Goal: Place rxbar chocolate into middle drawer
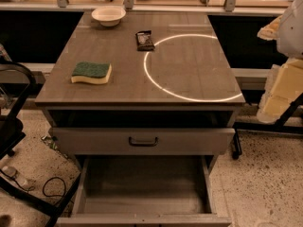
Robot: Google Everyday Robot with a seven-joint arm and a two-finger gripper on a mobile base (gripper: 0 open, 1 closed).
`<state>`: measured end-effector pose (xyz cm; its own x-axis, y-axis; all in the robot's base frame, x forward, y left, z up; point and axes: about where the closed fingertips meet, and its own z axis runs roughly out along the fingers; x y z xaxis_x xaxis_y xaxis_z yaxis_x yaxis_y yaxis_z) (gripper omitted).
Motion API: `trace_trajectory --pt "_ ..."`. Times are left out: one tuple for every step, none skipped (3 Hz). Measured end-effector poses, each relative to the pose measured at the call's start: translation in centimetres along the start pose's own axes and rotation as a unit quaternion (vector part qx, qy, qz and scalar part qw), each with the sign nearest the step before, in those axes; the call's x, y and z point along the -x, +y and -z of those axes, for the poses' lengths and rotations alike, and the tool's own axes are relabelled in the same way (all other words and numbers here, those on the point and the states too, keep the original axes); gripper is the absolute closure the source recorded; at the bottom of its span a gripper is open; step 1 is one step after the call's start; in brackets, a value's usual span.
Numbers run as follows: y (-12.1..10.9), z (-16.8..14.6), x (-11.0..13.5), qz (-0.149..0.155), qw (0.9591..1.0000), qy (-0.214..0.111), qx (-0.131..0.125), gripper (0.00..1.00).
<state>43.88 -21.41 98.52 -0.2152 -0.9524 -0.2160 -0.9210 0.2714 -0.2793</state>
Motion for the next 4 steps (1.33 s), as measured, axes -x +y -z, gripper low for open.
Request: trace_trajectory --pt "-0.5 -0.1 0.4 -0.001 1.0000 -0.005 -0.004 0.00" --pt "-5.8 -1.9 4.5 -0.012 0.9976 -0.059 -0.034 0.00" --pt "-12.7 -3.2 9.2 -0.065 0.9879 -0.123 -0.068 0.00" --pt "-19.1 -4.2 13.7 -0.185 0.9537 -0.207 -0.115 0.00"
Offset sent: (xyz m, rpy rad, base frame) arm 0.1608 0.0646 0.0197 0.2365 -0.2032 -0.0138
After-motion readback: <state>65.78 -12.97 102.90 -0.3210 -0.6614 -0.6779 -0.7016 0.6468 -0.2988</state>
